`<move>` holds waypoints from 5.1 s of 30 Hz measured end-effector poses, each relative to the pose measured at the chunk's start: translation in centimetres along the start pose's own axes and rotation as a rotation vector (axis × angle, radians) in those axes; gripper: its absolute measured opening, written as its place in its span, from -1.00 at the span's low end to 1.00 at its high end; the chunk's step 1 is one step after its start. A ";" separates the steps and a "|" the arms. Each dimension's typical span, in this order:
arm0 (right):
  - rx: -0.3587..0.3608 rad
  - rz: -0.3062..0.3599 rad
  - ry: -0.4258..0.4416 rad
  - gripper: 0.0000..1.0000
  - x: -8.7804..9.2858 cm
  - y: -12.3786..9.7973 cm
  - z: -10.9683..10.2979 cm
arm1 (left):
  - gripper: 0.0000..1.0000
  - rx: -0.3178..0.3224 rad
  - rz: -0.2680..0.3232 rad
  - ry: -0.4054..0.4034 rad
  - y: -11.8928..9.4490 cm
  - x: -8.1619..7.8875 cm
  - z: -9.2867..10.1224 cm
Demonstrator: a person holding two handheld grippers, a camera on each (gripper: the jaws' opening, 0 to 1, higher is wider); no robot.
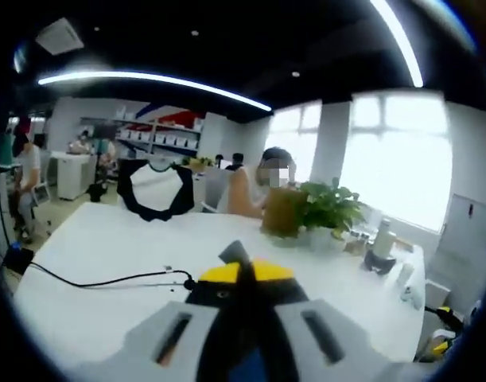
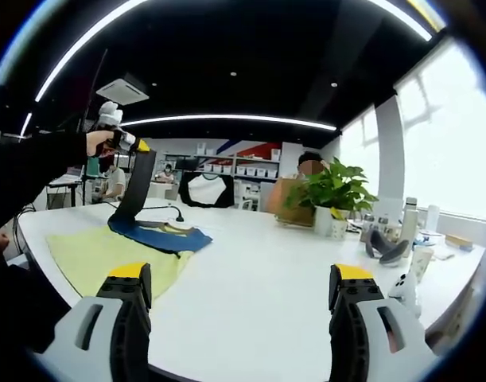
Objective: Fold the garment on the visible template until the final outline fits inside the template.
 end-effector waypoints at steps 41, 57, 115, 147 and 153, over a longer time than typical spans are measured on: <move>0.001 -0.010 0.007 0.91 0.3 0.1 0.1 | -0.93 0.091 -0.200 0.035 6.3 13.6 4.7; -0.004 0.010 0.015 0.91 -0.4 0.2 -0.2 | -0.93 0.134 -0.265 0.009 7.3 19.1 6.6; 0.011 0.006 0.020 0.90 -0.2 -0.1 0.6 | -0.98 0.301 -0.124 0.301 5.9 19.4 8.9; -0.001 0.008 0.022 0.88 0.0 -0.2 0.4 | -0.76 0.331 -0.088 0.209 -6.6 18.9 6.0; -0.012 0.001 0.023 0.88 0.1 0.2 0.0 | -0.75 0.283 -0.047 0.273 -9.4 18.1 5.9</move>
Point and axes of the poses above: the point that each gripper's makers call its tool centre point, and the gripper's own axes: y roughly forward along the fingers, z roughly to its right, x roughly out of its underside, the point moved 7 cm from there along -y, roughly backward along the fingers
